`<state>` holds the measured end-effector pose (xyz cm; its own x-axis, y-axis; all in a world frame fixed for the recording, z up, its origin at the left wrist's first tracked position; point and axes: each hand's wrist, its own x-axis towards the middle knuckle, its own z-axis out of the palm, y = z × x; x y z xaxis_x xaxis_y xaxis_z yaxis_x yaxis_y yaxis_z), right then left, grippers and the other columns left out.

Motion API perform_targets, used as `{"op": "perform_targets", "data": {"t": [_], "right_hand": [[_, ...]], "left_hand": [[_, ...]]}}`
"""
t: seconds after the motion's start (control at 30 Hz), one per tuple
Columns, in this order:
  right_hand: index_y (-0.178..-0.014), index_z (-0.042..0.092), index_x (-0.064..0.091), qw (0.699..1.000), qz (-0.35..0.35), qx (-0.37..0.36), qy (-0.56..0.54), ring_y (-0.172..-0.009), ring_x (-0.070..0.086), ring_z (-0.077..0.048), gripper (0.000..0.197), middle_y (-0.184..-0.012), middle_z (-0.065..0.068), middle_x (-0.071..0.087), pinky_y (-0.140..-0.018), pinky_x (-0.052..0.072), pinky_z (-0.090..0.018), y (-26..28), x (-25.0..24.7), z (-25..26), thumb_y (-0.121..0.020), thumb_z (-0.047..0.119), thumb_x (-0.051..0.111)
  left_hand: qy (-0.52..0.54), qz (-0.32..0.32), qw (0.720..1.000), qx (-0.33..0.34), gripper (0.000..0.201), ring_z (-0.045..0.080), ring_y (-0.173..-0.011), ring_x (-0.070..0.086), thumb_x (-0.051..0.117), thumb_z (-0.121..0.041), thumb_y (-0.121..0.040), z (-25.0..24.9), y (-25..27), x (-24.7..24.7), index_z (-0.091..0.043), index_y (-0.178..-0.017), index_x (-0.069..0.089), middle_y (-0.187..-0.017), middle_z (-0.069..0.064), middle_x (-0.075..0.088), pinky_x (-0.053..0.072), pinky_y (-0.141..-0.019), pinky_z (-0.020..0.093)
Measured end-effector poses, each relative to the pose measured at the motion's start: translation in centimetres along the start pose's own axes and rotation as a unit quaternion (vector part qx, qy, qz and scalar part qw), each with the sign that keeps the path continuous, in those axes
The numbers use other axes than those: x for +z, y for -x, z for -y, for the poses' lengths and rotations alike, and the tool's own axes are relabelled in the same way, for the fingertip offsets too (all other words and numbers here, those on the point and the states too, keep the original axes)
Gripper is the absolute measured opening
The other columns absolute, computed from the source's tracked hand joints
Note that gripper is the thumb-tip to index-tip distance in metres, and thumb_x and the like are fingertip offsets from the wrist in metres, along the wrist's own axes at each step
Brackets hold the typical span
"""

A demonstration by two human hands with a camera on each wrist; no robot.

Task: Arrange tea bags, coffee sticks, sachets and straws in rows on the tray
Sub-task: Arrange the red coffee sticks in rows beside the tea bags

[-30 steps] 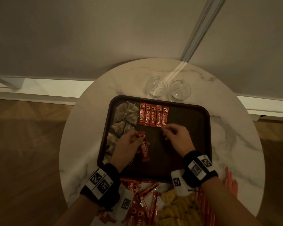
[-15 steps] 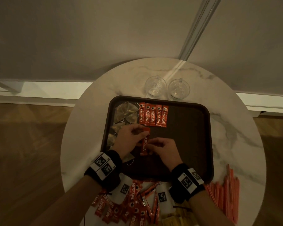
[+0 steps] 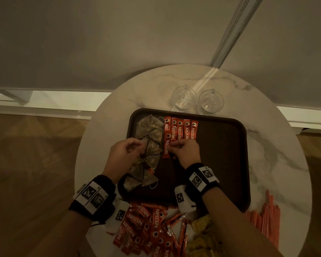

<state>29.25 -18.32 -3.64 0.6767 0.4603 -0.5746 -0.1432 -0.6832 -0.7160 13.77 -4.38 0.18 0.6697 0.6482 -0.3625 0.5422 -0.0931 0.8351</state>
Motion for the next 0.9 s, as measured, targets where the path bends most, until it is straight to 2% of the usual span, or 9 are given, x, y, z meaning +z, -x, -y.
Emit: {"op": "perform_targets", "data": {"t": [0.07,0.17,0.23,0.47,0.57,0.7,0.8,0.9], "right_hand": [[-0.097,0.008,0.071,1.000,-0.004,-0.004,0.006,-0.069,0.064,-0.010,0.014,-0.093,-0.004,0.070,-0.059,0.051,-0.015,-0.6,0.0,0.7,-0.084,0.012,0.073],[-0.094,0.008,0.072,1.000,-0.012,-0.003,0.027,-0.059,0.062,-0.011,0.011,-0.089,-0.006,0.072,-0.057,0.052,-0.017,-1.2,0.1,1.3,-0.084,0.011,0.074],[-0.091,0.010,0.071,0.999,-0.009,0.009,0.030,-0.058,0.063,-0.011,0.008,-0.091,-0.007,0.071,-0.056,0.052,-0.016,-1.5,0.2,1.3,-0.084,0.010,0.073],[-0.081,0.016,0.064,0.998,0.001,0.023,0.050,-0.057,0.065,-0.007,0.008,-0.091,-0.004,0.069,-0.050,0.048,-0.013,-1.2,0.3,0.9,-0.086,0.014,0.071],[-0.089,0.011,0.064,0.999,0.011,0.037,0.034,-0.059,0.067,-0.010,0.006,-0.087,-0.006,0.069,-0.049,0.052,-0.017,-1.0,0.3,0.9,-0.087,0.014,0.070],[-0.092,0.010,0.063,0.999,0.004,0.050,0.014,-0.063,0.068,-0.011,0.010,-0.088,-0.006,0.068,-0.049,0.054,-0.018,-0.5,-0.2,0.5,-0.088,0.015,0.070],[-0.090,0.011,0.065,0.998,-0.003,0.058,0.029,-0.060,0.067,-0.009,0.011,-0.086,-0.006,0.069,-0.048,0.052,-0.017,0.4,-0.4,-0.7,-0.087,0.021,0.071],[-0.082,0.016,0.068,0.996,0.024,0.057,0.058,-0.057,0.066,-0.010,0.011,-0.085,-0.004,0.070,-0.049,0.050,-0.017,1.3,0.2,-2.0,-0.087,0.025,0.072]], "left_hand": [[0.005,-0.003,1.000,-0.011,0.008,0.009,-0.080,0.068,0.064,-0.021,-0.091,0.6,0.2,-0.4,-0.021,-0.091,0.072,-0.082,-0.005,0.072,0.053,-0.073,0.024],[0.003,-0.002,1.000,-0.014,0.008,0.005,-0.079,0.066,0.064,-0.019,-0.092,1.2,0.6,-0.5,-0.020,-0.091,0.072,-0.084,-0.004,0.071,0.049,-0.064,0.017],[0.004,-0.003,1.000,-0.012,0.008,0.005,-0.077,0.066,0.064,-0.019,-0.092,1.4,0.8,-0.4,-0.020,-0.091,0.071,-0.083,-0.004,0.071,0.049,-0.059,0.016],[0.007,-0.004,1.000,0.006,0.010,0.005,-0.074,0.066,0.063,-0.018,-0.092,1.5,1.2,-0.8,-0.018,-0.089,0.072,-0.080,-0.002,0.071,0.050,-0.063,0.014],[0.005,-0.011,1.000,0.015,0.012,0.006,-0.075,0.065,0.062,-0.017,-0.093,1.6,1.6,-1.1,-0.017,-0.087,0.072,-0.079,-0.004,0.071,0.051,-0.066,0.014],[0.013,-0.019,1.000,0.013,0.013,0.004,-0.075,0.064,0.061,-0.016,-0.093,2.2,2.1,-1.2,-0.020,-0.086,0.072,-0.078,-0.006,0.070,0.050,-0.063,0.016],[0.021,-0.031,0.999,0.011,0.015,0.003,-0.070,0.062,0.060,-0.015,-0.093,2.8,2.7,-1.6,-0.022,-0.086,0.071,-0.075,-0.010,0.069,0.048,-0.056,0.016],[0.030,-0.058,0.998,0.001,0.013,0.005,-0.068,0.063,0.060,-0.015,-0.093,3.7,3.4,-2.5,-0.020,-0.087,0.071,-0.074,-0.006,0.069,0.047,-0.054,0.016]]}}
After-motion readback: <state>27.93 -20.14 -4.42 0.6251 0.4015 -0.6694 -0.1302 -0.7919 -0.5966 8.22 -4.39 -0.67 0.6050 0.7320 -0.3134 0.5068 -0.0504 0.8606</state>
